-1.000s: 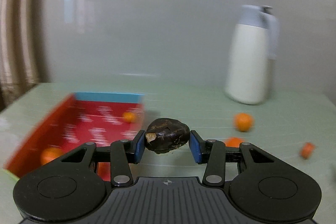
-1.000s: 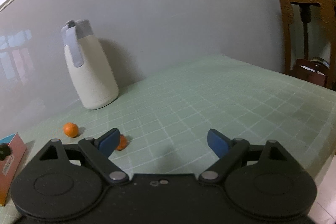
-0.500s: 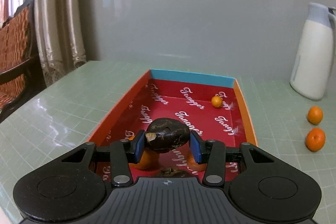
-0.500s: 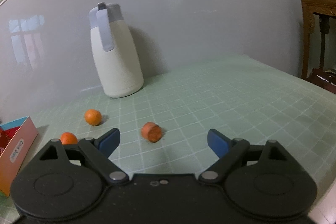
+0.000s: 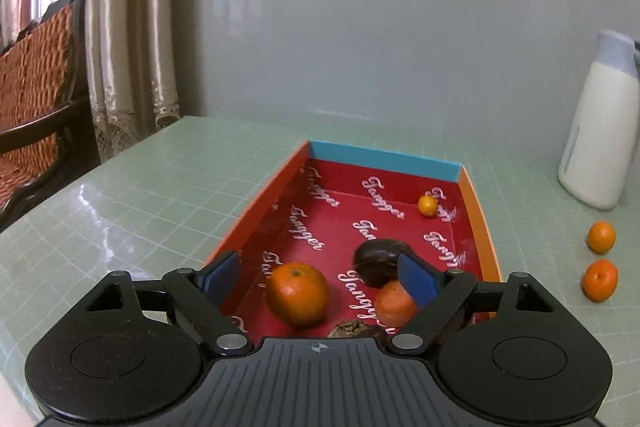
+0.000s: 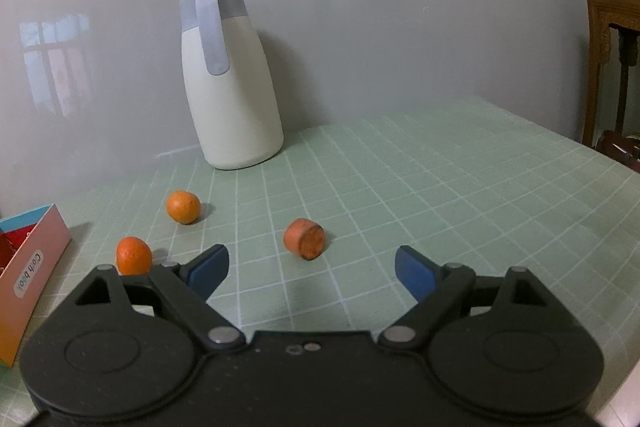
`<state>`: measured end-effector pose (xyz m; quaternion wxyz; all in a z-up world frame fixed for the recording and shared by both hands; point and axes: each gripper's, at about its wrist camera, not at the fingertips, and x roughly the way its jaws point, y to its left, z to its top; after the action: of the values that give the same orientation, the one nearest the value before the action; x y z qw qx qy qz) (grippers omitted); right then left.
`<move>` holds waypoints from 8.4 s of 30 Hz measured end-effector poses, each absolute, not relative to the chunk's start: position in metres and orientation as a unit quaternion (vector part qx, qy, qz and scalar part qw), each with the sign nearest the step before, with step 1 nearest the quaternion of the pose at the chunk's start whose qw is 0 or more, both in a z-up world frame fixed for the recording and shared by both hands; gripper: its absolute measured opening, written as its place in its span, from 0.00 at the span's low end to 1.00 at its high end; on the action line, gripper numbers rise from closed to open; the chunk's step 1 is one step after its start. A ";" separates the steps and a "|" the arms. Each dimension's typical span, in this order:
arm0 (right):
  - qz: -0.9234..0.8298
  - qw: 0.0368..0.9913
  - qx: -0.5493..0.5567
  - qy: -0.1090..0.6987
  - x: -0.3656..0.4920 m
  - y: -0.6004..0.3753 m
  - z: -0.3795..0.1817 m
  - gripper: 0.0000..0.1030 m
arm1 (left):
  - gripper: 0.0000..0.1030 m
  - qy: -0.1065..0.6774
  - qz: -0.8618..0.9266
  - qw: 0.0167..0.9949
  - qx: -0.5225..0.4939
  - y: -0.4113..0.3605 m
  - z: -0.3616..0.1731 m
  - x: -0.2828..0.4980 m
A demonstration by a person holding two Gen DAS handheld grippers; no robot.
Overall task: Organize fruits
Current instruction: 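Carry the chestnut in the left tool into the box and open, then move the right tool to the carrot slice and close on it, then carry the carrot slice in the right tool into the box and open, then move the left tool to the large mandarin and close on it, then carry the mandarin in the left tool into the box and open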
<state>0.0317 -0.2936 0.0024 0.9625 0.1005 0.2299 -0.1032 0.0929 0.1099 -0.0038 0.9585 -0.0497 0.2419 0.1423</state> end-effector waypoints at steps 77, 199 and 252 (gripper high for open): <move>0.093 0.967 0.062 0.230 0.099 -0.165 0.029 0.30 | 0.91 0.198 0.248 0.945 -0.075 0.195 -0.018 -0.012; -0.176 0.959 0.110 0.194 0.014 -0.371 0.007 0.87 | 0.39 0.298 -0.072 0.951 0.030 -0.118 -0.031 0.171; -0.077 0.975 0.040 0.205 0.044 -0.253 0.020 0.87 | 0.39 0.270 0.136 0.952 -0.043 0.110 -0.009 0.126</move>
<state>0.0436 -0.2528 0.0199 0.9748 0.0403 0.2053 -0.0772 0.1256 0.1099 -0.0092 0.9521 -0.0432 0.2704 0.1358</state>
